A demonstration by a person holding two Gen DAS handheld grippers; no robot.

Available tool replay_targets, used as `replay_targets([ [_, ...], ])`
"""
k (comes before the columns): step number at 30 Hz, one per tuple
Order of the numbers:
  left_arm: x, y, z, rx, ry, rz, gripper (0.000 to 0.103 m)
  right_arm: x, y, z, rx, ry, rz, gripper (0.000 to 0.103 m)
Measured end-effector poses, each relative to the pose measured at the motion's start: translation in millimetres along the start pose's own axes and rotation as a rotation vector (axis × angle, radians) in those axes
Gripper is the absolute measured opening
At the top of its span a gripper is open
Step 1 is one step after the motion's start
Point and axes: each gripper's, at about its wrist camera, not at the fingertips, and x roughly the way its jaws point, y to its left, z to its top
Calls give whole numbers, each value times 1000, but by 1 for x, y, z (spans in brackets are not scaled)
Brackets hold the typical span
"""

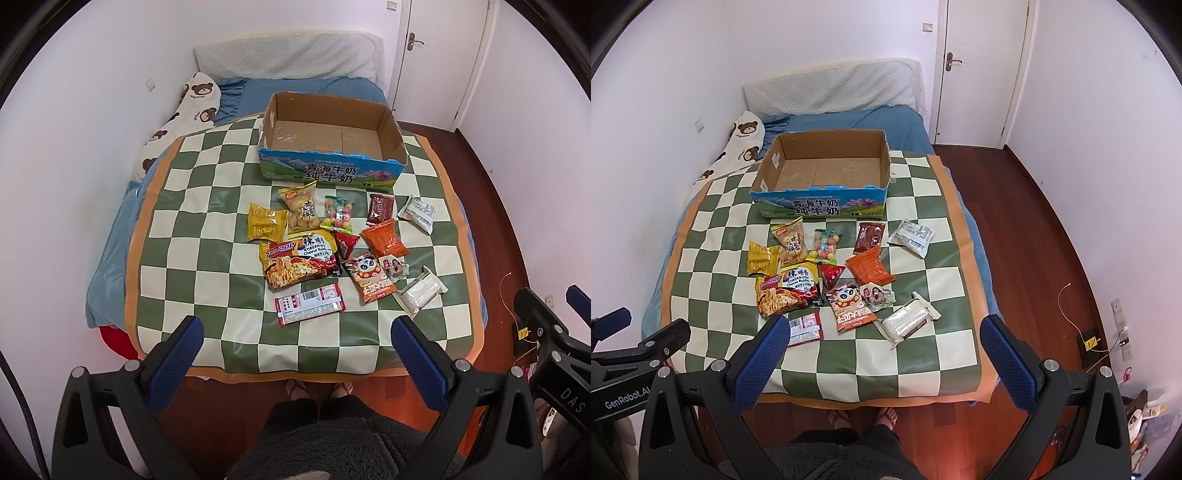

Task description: Organize snacks

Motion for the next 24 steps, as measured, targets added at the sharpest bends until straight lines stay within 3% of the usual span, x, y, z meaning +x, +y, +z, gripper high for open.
replay_targets([
  [24,-9,0,7,-3,-15,1,103,-7,2,5,3,-5,9,103],
])
